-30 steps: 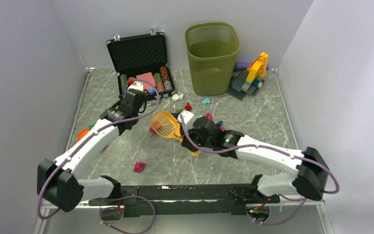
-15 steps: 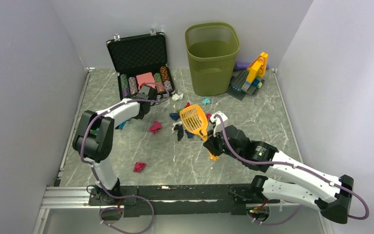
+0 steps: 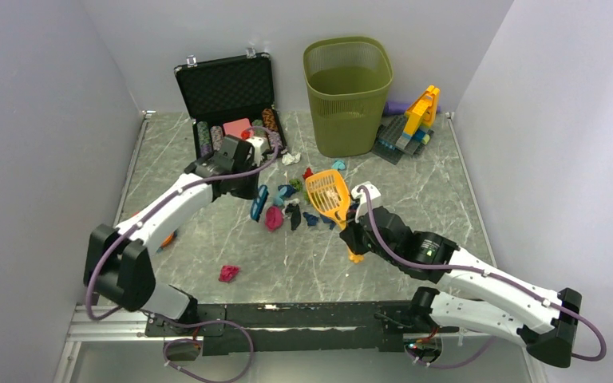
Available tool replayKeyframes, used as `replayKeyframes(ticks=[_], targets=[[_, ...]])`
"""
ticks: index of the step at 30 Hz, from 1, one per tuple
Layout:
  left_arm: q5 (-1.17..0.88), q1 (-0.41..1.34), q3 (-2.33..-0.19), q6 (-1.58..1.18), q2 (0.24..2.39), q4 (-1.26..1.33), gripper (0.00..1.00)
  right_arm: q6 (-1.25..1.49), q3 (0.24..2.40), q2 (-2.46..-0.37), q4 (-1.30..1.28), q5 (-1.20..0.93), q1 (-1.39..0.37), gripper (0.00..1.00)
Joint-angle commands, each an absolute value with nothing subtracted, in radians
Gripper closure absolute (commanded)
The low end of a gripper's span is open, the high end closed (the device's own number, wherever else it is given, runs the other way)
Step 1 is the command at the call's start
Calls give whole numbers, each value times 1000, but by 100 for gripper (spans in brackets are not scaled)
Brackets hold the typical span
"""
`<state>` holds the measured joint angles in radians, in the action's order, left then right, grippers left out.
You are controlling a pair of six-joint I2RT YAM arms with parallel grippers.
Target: Sweep away the paper scraps from the table
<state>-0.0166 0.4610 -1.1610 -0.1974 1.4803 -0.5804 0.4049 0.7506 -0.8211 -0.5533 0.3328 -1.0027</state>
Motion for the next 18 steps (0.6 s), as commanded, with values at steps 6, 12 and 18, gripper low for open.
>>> replayKeyframes(ticks=[6, 12, 18], targets=[[354, 454, -1273, -526, 1248, -1127, 100, 438, 795, -830, -546, 344, -1004, 100], [387, 459, -1251, -782, 1206, -1399, 100, 449, 798, -840, -543, 334, -1004, 100], [452, 595, -1192, -1029, 1221, -1564, 100, 473, 817, -847, -551, 337, -1003, 100]])
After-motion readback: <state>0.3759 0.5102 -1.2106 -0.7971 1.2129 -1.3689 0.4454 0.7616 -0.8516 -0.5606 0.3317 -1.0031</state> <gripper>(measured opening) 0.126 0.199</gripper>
